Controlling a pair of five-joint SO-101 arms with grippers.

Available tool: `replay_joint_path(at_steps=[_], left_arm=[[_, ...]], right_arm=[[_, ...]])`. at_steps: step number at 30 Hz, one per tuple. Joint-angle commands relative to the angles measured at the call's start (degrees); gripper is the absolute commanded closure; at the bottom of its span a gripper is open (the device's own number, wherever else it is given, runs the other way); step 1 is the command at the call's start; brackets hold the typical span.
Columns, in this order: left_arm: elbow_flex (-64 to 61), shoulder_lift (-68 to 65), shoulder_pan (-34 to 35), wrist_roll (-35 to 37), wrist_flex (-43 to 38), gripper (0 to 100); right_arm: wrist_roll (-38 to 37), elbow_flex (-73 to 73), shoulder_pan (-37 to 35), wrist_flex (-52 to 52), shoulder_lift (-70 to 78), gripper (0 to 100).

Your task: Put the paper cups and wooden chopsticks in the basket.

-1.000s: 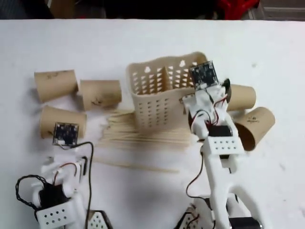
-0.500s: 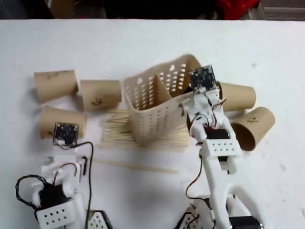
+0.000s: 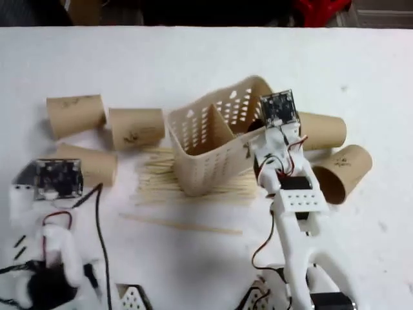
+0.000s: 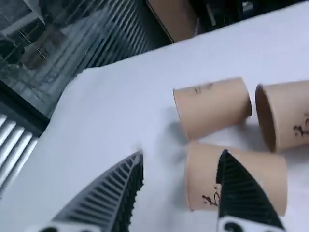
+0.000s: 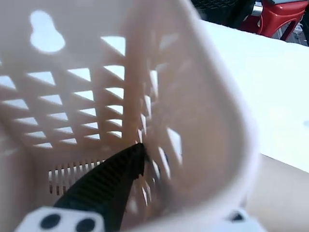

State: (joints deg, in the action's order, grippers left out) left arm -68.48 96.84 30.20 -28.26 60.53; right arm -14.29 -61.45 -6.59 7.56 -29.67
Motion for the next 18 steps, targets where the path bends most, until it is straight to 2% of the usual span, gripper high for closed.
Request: replay_joint_path(at_steps=[1,8,10,13,18], left_arm=[[32.62,-23.6,-6.81,3.43,8.44,72],[87.3,-67.65,-26.77,14.95,38.42,72],[99.87,-76.97,-32.31,17.49,42.46,72],[106.46,-85.41,-36.26,21.98,42.02,72],[107.16,-94.2,-41.45,22.51,41.76,68]], right_arm=[[0.18,-0.44,0.4,-2.24,-0.04,98.0],[0.18,-0.44,0.4,-2.42,0.04,98.0],[0.18,-0.44,0.4,-2.42,0.04,98.0],[0.18,-0.44,0.4,-2.42,0.13,98.0],[0.18,-0.44,0.4,-2.42,0.4,97.9]])
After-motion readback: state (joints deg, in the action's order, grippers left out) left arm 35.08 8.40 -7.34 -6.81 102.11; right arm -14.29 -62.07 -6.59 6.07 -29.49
